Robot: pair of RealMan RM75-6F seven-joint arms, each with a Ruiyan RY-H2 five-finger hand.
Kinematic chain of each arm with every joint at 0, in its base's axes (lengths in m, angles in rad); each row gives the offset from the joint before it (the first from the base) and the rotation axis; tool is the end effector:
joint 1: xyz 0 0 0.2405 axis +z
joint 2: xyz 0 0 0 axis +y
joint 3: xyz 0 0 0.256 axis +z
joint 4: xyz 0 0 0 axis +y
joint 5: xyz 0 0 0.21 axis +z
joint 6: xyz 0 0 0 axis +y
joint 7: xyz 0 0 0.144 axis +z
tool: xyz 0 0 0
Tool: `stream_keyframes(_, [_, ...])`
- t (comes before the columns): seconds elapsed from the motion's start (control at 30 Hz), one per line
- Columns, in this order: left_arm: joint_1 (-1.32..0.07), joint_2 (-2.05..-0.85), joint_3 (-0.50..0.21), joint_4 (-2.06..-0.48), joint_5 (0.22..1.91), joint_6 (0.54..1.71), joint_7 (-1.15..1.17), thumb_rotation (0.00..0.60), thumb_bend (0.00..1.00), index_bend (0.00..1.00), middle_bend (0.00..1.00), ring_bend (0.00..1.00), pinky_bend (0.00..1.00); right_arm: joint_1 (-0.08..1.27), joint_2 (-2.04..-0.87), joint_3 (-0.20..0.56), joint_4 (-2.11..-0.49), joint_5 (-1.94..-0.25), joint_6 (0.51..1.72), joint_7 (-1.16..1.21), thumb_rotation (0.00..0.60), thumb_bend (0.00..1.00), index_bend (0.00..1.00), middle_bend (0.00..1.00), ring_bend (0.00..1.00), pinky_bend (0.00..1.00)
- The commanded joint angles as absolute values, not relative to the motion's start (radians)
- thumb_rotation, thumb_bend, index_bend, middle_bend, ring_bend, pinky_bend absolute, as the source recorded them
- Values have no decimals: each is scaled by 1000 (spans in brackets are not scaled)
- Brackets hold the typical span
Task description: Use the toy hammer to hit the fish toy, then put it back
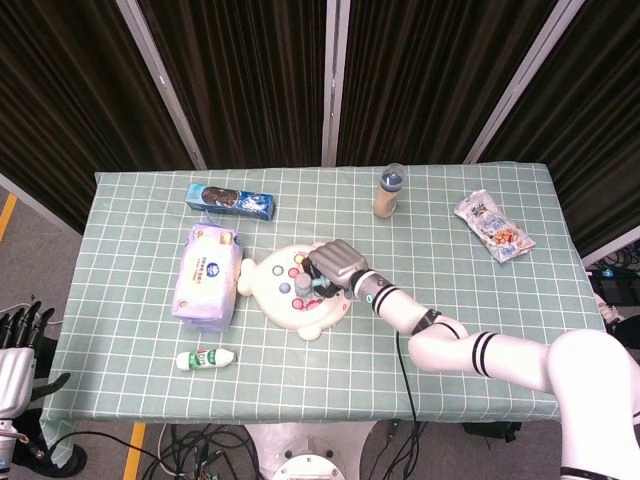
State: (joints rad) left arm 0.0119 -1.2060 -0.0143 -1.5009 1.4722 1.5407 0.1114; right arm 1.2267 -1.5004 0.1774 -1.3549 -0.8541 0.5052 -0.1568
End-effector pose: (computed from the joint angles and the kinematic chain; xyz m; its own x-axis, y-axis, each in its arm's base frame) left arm -0.3432 0.1422 0.1453 0.5158 0.0328 0.8561 0.8498 0.1072 -0.5161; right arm -0.0310 -0.4065 -0.0367 0.5082 -0.4880 0.7096 -0.8129 -0.5439 0.2081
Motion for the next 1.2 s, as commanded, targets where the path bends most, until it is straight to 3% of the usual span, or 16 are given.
stream_keyframes(0.03, [13, -1206, -14, -1501, 1473, 1542, 111, 600, 52, 101, 20, 0, 0, 1221, -1480, 190, -1389, -856, 527, -146, 600, 720, 818, 684, 602, 770])
stream_keyframes(0.4, [15, -1202, -16, -1505, 1469, 1541, 114, 600, 52, 101, 20, 0, 0, 1308, -1523, 196, -1338, -780, 487, -169, 600, 719, 820, 684, 602, 770])
stream_keyframes(0.73, [17, -1205, -16, -1497, 1463, 1536, 105, 600, 52, 100, 20, 0, 0, 1377, -1570, 146, -1284, -694, 484, -219, 600, 720, 820, 685, 602, 770])
stream_keyframes(1.0, [21, -1201, -15, -1505, 1479, 1552, 113, 600, 52, 101, 20, 0, 0, 1311, -1453, 187, -1407, -726, 565, -158, 600, 720, 820, 685, 603, 771])
stream_keyframes(1.2, [19, -1196, -12, -1520, 1494, 1557, 131, 600, 52, 101, 20, 0, 0, 1200, -1344, 150, -1467, -785, 601, -105, 600, 720, 820, 682, 602, 771])
